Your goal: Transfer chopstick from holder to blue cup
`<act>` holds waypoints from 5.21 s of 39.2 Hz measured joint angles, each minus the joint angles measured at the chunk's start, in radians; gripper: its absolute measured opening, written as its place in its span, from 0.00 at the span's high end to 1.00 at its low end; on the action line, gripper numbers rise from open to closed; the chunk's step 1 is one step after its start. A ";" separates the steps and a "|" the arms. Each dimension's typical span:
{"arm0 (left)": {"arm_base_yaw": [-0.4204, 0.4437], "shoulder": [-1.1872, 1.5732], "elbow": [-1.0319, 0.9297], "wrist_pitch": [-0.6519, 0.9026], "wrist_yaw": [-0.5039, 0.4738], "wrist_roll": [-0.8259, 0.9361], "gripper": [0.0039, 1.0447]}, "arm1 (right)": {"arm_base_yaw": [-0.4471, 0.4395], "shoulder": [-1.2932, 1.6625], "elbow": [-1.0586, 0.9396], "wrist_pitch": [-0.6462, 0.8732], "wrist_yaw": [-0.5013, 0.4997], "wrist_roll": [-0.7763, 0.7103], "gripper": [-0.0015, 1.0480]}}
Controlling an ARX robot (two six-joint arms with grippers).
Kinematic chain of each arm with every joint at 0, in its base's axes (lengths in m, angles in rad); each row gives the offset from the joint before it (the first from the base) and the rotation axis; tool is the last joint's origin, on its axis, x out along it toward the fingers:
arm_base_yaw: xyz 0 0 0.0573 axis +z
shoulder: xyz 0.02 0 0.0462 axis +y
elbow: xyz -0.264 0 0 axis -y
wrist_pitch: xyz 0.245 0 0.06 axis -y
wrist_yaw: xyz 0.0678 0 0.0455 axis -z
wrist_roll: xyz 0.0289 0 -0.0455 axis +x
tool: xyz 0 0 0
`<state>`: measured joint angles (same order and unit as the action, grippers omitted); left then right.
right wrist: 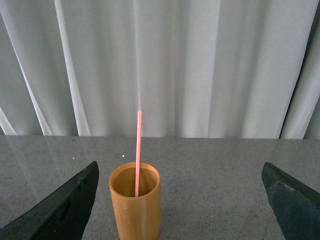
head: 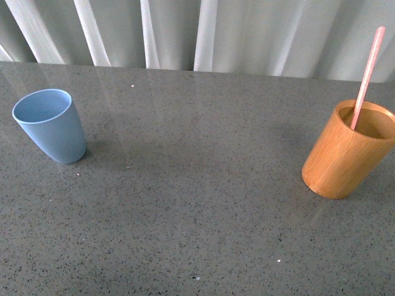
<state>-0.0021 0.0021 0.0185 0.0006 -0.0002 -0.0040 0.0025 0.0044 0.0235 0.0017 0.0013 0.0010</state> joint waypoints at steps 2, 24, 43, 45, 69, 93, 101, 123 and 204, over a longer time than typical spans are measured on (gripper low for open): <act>0.000 0.000 0.000 0.000 0.000 0.000 0.06 | 0.000 0.000 0.000 0.000 0.000 0.000 0.10; 0.000 0.000 0.000 0.000 0.000 0.000 0.06 | 0.000 0.000 0.000 0.000 0.000 0.000 0.10; 0.000 0.000 0.000 0.000 0.000 0.000 0.06 | 0.000 0.000 0.000 0.000 0.000 0.000 0.10; 0.000 0.000 0.000 0.000 0.000 0.000 0.06 | 0.000 0.000 0.000 0.000 0.000 0.000 0.10; -0.072 0.569 0.244 -0.150 -0.370 -0.185 0.06 | 0.000 0.000 0.000 0.000 -0.001 0.000 0.10; -0.046 1.452 0.779 -0.215 -0.223 -0.168 0.06 | 0.000 0.000 0.000 0.000 0.000 0.000 0.10; -0.046 1.573 0.837 -0.206 -0.225 -0.166 0.06 | 0.000 0.000 0.000 0.000 0.000 0.000 0.10; -0.002 1.800 0.993 -0.172 -0.252 -0.146 0.06 | 0.000 0.000 0.000 0.000 0.000 0.000 0.10; -0.463 1.781 1.167 -0.488 -0.111 -0.012 0.97 | 0.000 0.000 0.000 0.000 0.000 0.000 0.10</act>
<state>-0.4648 1.7832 1.1851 -0.4870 -0.1116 -0.0158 0.0025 0.0044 0.0231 0.0017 0.0013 0.0010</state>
